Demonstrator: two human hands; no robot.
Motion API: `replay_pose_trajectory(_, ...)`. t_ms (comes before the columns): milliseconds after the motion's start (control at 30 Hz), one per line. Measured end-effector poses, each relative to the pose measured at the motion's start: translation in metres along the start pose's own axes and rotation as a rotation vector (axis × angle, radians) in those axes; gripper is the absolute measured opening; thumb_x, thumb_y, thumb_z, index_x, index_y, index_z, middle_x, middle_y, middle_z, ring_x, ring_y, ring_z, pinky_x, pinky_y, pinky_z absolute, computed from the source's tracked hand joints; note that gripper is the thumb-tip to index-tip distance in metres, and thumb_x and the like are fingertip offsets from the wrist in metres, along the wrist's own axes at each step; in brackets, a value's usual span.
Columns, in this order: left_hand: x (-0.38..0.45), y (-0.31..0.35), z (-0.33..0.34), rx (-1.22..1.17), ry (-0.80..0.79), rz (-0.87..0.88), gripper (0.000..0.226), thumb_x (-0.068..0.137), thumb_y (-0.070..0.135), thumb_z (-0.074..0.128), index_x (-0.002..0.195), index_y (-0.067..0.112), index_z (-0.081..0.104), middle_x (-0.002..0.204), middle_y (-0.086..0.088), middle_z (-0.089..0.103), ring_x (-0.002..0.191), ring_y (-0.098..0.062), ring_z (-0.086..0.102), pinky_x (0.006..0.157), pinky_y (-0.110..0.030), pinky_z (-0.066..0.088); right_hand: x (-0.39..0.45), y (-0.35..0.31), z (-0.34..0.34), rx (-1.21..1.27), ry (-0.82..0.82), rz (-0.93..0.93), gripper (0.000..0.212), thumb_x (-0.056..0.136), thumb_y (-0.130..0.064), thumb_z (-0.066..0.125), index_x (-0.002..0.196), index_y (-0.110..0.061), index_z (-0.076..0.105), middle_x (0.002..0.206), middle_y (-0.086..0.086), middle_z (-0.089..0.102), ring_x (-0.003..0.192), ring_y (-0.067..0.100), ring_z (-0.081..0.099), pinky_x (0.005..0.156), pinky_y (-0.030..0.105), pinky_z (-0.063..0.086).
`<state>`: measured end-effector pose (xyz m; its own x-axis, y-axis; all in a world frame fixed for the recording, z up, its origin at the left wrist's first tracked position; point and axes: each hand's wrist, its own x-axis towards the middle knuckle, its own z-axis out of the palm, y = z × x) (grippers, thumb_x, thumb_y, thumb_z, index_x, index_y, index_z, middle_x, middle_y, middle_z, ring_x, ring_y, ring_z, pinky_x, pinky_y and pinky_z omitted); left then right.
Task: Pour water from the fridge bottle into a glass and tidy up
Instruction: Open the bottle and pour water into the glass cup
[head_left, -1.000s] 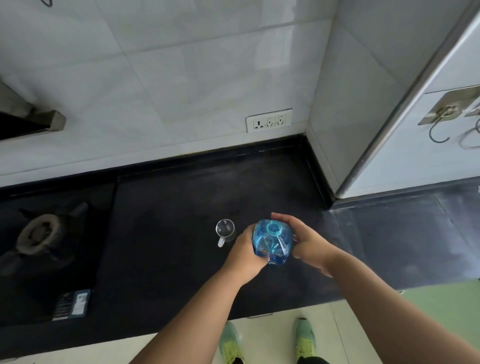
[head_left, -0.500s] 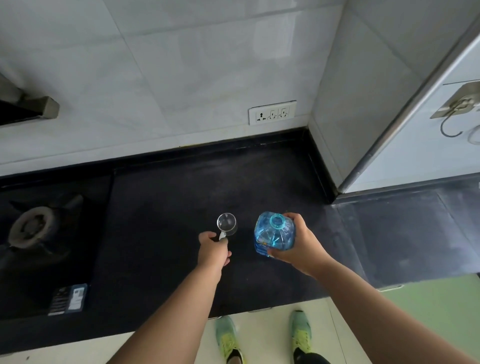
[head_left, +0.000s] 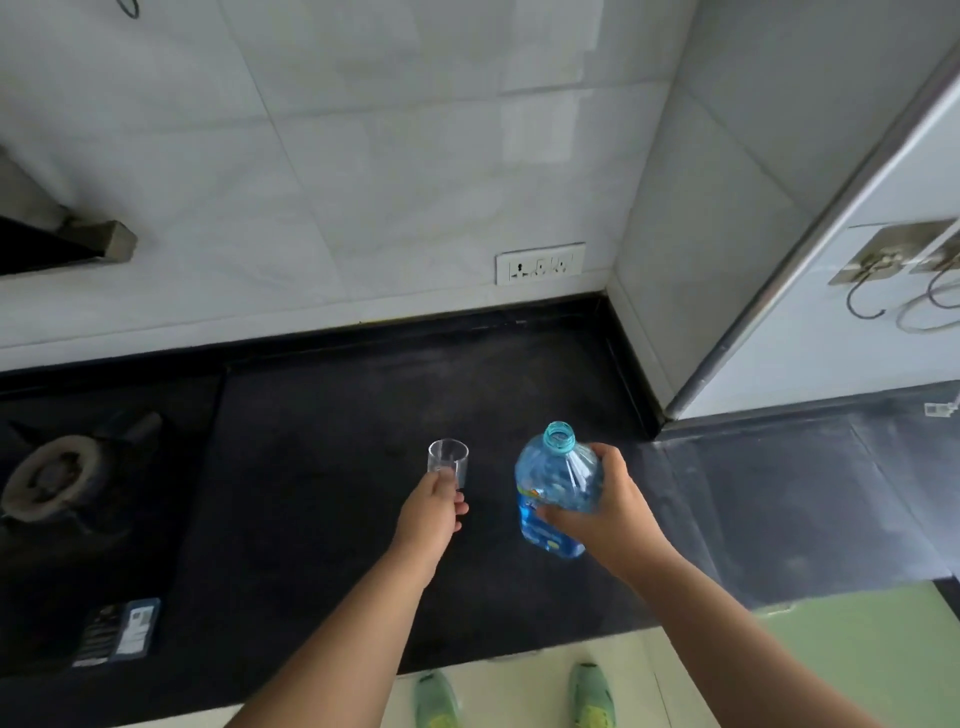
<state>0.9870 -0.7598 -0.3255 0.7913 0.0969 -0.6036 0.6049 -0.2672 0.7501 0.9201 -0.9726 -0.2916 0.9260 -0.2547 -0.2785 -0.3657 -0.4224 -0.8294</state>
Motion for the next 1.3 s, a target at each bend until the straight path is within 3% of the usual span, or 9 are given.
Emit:
replay_pose_trajectory(133, -0.042, 0.059, -0.025, 0.027, -0.012, 0.235, 0.031, 0.11, 0.036, 0.044, 0.095, 0.02, 0.067, 0.087, 0.0, 0.066, 0.075, -0.011, 0.064, 0.063, -0.026, 0.048, -0.004, -0.056, -0.033, 0.04, 0.146, -0.156, 0.081, 0.059, -0.036, 0.097, 0.124, -0.041, 0.049, 0.118, -0.015, 0.063, 0.11, 0.01, 0.064, 0.094, 0.039, 0.057)
replay_pose_trajectory(233, -0.087, 0.11, -0.048, 0.057, -0.014, 0.418, 0.038, 0.107, 0.04, 0.046, 0.08, 0.018, 0.061, 0.076, 0.002, 0.063, 0.068, -0.009, 0.06, 0.065, -0.031, 0.048, -0.009, -0.11, -0.066, -0.099, 0.25, -0.309, 0.084, 0.061, -0.039, 0.092, 0.134, -0.032, 0.051, 0.118, -0.017, 0.055, 0.121, 0.019, 0.051, 0.098, 0.035, 0.045)
replay_pose_trajectory(333, -0.136, 0.155, -0.069, 0.089, -0.022, 0.587, 0.043, 0.106, 0.042, 0.045, 0.076, 0.016, 0.06, 0.07, 0.0, 0.061, 0.064, -0.012, 0.058, 0.066, -0.034, 0.048, -0.023, -0.166, -0.102, -0.236, 0.409, -0.466, 0.084, 0.066, -0.033, 0.091, 0.139, -0.024, 0.05, 0.12, -0.015, 0.048, 0.117, 0.017, 0.039, 0.095, 0.027, 0.031)
replay_pose_trajectory(533, -0.213, 0.202, -0.093, 0.084, 0.074, 0.794, 0.046, 0.106, 0.041, 0.04, 0.071, 0.015, 0.053, 0.07, -0.013, 0.056, 0.063, -0.018, 0.053, 0.065, -0.04, 0.047, -0.053, -0.248, -0.145, -0.469, 0.612, -0.772, 0.082, 0.061, -0.019, 0.084, 0.138, -0.026, 0.056, 0.133, -0.005, 0.06, 0.121, 0.028, 0.039, 0.097, 0.042, 0.035)
replay_pose_trajectory(800, -0.253, 0.211, -0.107, 0.037, 0.089, 0.804, 0.046, 0.105, 0.038, 0.04, 0.068, 0.014, 0.05, 0.064, -0.001, 0.053, 0.061, -0.016, 0.05, 0.066, -0.041, 0.046, -0.079, -0.283, -0.164, -0.677, 0.71, -0.984, 0.078, 0.065, -0.02, 0.085, 0.137, -0.027, 0.058, 0.132, -0.007, 0.062, 0.118, 0.028, 0.042, 0.095, 0.05, 0.041)
replay_pose_trajectory(1300, -0.26, 0.201, -0.11, 0.105, 0.111, 0.783, 0.048, 0.1, 0.045, 0.037, 0.077, 0.005, 0.046, 0.065, -0.004, 0.045, 0.061, -0.016, 0.043, 0.062, -0.036, 0.04, -0.084, -0.281, -0.156, -0.829, 0.762, -1.089, 0.068, 0.068, -0.019, 0.086, 0.132, -0.024, 0.064, 0.132, -0.006, 0.065, 0.12, 0.032, 0.045, 0.097, 0.046, 0.035)
